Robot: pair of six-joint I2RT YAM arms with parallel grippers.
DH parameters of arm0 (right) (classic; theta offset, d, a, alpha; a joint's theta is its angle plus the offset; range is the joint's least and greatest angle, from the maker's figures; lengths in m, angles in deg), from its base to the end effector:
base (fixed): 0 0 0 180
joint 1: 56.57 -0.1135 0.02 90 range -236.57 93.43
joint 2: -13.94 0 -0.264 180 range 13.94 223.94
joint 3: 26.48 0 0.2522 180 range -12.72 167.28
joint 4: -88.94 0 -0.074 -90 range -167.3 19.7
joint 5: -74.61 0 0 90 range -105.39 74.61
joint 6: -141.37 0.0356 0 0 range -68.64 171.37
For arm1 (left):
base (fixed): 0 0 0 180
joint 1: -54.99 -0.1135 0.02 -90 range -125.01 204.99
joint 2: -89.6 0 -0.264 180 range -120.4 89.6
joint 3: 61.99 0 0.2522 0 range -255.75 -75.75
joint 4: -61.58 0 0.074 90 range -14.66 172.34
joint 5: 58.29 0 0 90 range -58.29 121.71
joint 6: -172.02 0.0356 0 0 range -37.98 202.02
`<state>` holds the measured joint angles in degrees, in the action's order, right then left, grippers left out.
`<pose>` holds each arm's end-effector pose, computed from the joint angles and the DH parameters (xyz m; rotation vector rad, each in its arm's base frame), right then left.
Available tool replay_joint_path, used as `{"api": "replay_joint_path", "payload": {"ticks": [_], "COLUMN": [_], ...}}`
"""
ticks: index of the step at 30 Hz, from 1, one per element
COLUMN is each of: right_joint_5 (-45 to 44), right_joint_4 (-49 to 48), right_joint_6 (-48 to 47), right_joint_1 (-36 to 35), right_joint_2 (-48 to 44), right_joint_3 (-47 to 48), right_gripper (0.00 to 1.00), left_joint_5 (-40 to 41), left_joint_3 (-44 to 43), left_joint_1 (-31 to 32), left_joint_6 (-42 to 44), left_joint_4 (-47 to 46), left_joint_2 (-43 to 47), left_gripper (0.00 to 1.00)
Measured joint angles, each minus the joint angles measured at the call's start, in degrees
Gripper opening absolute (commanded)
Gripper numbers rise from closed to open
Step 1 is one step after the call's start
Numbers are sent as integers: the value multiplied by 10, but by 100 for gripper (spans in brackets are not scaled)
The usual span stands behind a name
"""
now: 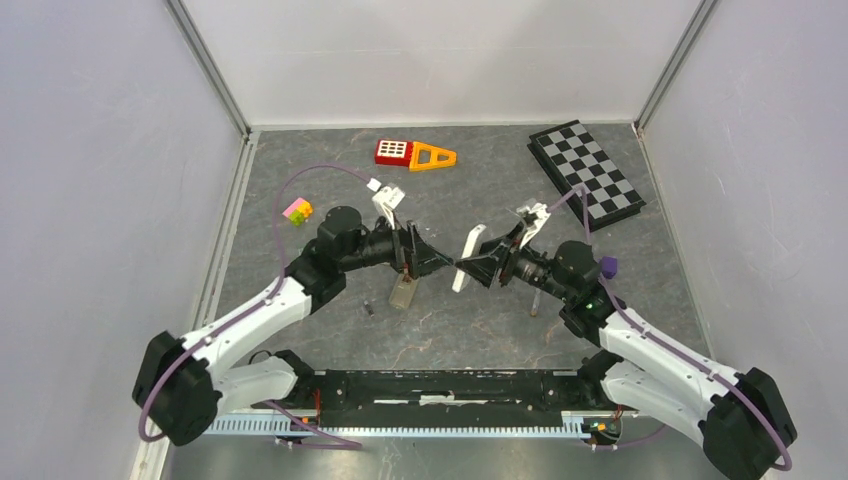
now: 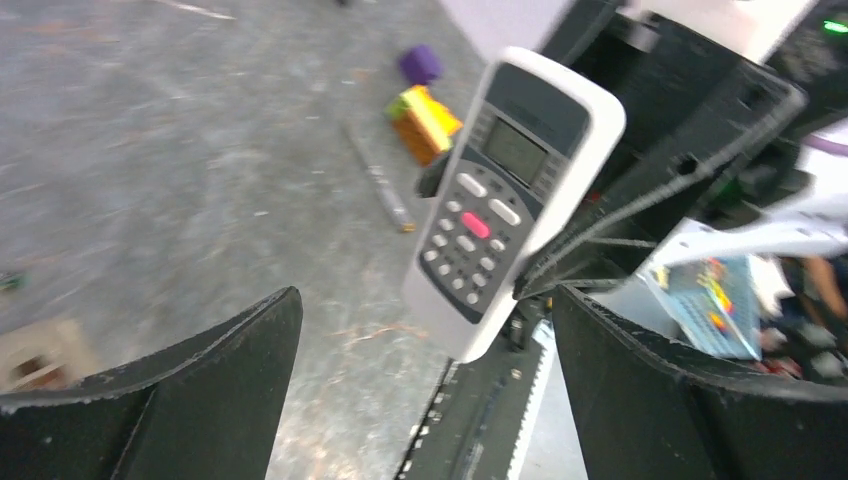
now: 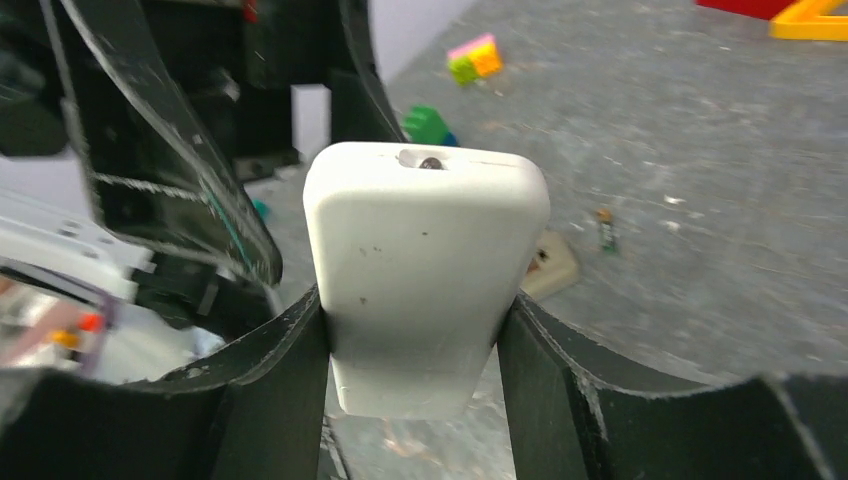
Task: Unload the batteries from the remote control
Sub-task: Pick up the remote control from the center of the board.
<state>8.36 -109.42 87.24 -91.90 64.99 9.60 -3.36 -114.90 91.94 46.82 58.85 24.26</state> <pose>0.1582 0.1297 0.2600 -0.3550 1.6271 1.2818 0.1937 -0.1713 0.2818 0.5291 1.8698 -1.4122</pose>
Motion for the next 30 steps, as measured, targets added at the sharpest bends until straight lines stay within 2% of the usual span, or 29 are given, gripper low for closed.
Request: {"api": "replay_joint_path", "payload": {"ticks": [4, 8, 14, 21, 30], "right_joint_5": [-46, -81, -123, -145, -149], "right_joint_4": [132, 203, 275, 297, 309], "right_joint_6": [-112, -186, -248, -273, -283], "right_joint_1": [-28, -61, -90, -104, -117], "right_joint_2": [2, 7, 24, 38, 45], "right_joint_3": [46, 56, 64, 84, 86], "right_gripper": [12, 12, 12, 13, 13], "left_joint_5": [110, 144, 154, 152, 155], "left_joint_3": [-44, -107, -171, -199, -200], "left_joint_1": [-2, -2, 28, 82, 107], "left_joint_6": [52, 72, 88, 111, 113], "left_joint_4": [151, 233, 289, 331, 322], "left_joint_2": [31, 7, -48, -101, -144], "left_gripper": [100, 100, 97, 92, 54]}}
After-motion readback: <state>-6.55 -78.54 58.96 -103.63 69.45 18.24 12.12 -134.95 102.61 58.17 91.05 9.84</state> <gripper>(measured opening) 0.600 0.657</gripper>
